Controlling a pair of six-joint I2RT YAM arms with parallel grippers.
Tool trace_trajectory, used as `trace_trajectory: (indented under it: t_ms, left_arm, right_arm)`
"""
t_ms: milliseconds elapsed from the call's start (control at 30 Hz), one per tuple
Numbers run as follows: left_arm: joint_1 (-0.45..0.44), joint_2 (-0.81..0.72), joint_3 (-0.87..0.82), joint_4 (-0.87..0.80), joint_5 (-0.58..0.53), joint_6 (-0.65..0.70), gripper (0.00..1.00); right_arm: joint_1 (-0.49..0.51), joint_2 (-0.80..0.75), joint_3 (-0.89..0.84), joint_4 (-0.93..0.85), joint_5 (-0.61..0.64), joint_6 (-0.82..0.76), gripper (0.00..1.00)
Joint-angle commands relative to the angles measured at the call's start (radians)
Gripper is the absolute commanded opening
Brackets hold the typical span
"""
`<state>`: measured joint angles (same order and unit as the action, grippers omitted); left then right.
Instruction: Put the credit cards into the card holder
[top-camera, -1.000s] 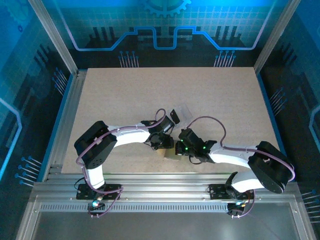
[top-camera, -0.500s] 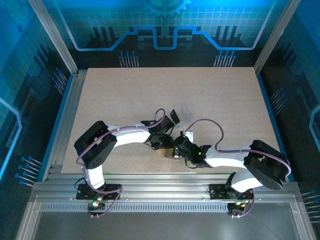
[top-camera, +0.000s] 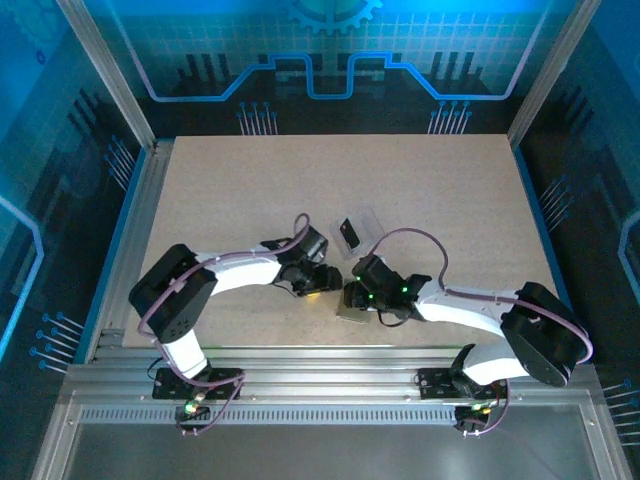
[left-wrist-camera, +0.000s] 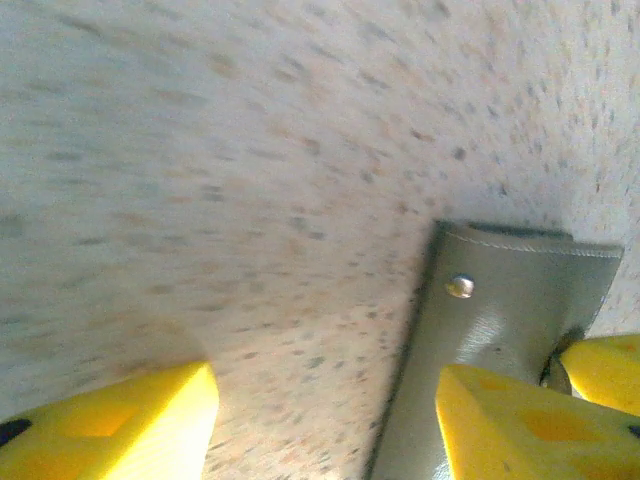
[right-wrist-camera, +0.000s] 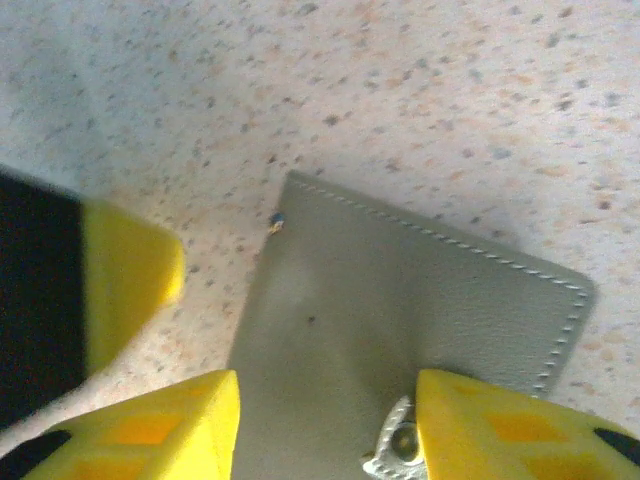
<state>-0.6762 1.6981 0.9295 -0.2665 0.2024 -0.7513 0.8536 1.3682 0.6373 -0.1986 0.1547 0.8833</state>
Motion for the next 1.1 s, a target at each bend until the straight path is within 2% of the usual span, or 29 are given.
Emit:
trace_trajectory:
  t_ms: [0,67,133,233,333,400,433,467,500,600,667,733,833,867,900,967,1033,1067]
  left_arm:
    - [0.077,-0.142,-0.029,-0.042,-0.031,0.055,0.74]
    - [0.141,-0.247,-0.074,-0.021,-0.062,0.07,0.89]
    - [0.197,-0.35,-0.121,-0.018,-0.176,0.092,0.98]
    - [0.258,-0.508,-0.183,0.0,-0.38,0.153,0.99]
    - [0.276,-0.589,-0.25,0.081,-0.646,0.263,0.99]
    - [0.318,-0.59,-0.277,0.101,-0.809,0.293,0.99]
    - [0.36,-0.581,-0.285,0.103,-0.843,0.293,0.99]
    - [0.404,-0.572,-0.304,0.139,-0.85,0.303,0.99]
    - [0.435,-0.565,-0.331,0.201,-0.85,0.33,0.99]
    - [0.495,-0.532,-0.373,0.4,-0.849,0.459,0.99]
    - [0.501,-0.499,-0.392,0.544,-0.915,0.585,0.99]
    - [0.538,-0.465,-0.414,0.642,-0.86,0.653,0.99]
    - [0.623,-0.339,-0.44,0.728,-0.749,0.61,0.99]
    - [0.627,-0.299,-0.446,0.805,-0.752,0.636,0.99]
    - [0.624,-0.306,-0.442,0.773,-0.736,0.627,0.99]
    - [0.638,-0.296,-0.542,1.026,-0.665,0.641,0.99]
    - [0.656,-0.248,-0.58,1.165,-0.641,0.646,0.99]
    - [0.656,-0.257,-0.567,1.113,-0.61,0.64,0.99]
  right_arm:
    - [-0.038,-0.023,0.098,-0.122,-0.087,-0.117,0.64]
    - [-0.071,-0.046,0.146,-0.164,-0.072,-0.16,0.8]
    - [-0.12,-0.077,0.169,-0.203,-0.033,-0.186,1.0]
    - [-0.214,-0.157,0.158,-0.242,0.102,-0.215,1.0]
    - [-0.307,-0.242,0.13,-0.212,0.221,-0.297,1.0]
    - [-0.358,-0.276,0.119,-0.201,0.38,-0.318,1.0]
    - [-0.383,-0.288,0.104,-0.183,0.466,-0.337,1.0]
    - [-0.409,-0.301,0.079,-0.149,0.524,-0.362,1.0]
    - [-0.436,-0.311,0.052,-0.091,0.527,-0.417,1.0]
    - [-0.554,-0.33,-0.034,0.091,0.408,-0.561,1.0]
    - [-0.637,-0.328,-0.077,0.16,0.337,-0.585,1.0]
    - [-0.699,-0.319,-0.115,0.239,0.249,-0.627,1.0]
    - [-0.732,-0.309,-0.196,0.421,0.204,-0.769,1.0]
    - [-0.738,-0.303,-0.209,0.448,0.212,-0.787,1.0]
    - [-0.742,-0.293,-0.215,0.462,0.206,-0.806,1.0]
    - [-0.763,-0.244,-0.25,0.573,0.168,-0.824,1.0]
    - [-0.782,-0.187,-0.266,0.647,0.168,-0.831,1.0]
    - [-0.786,-0.175,-0.255,0.642,0.149,-0.842,1.0]
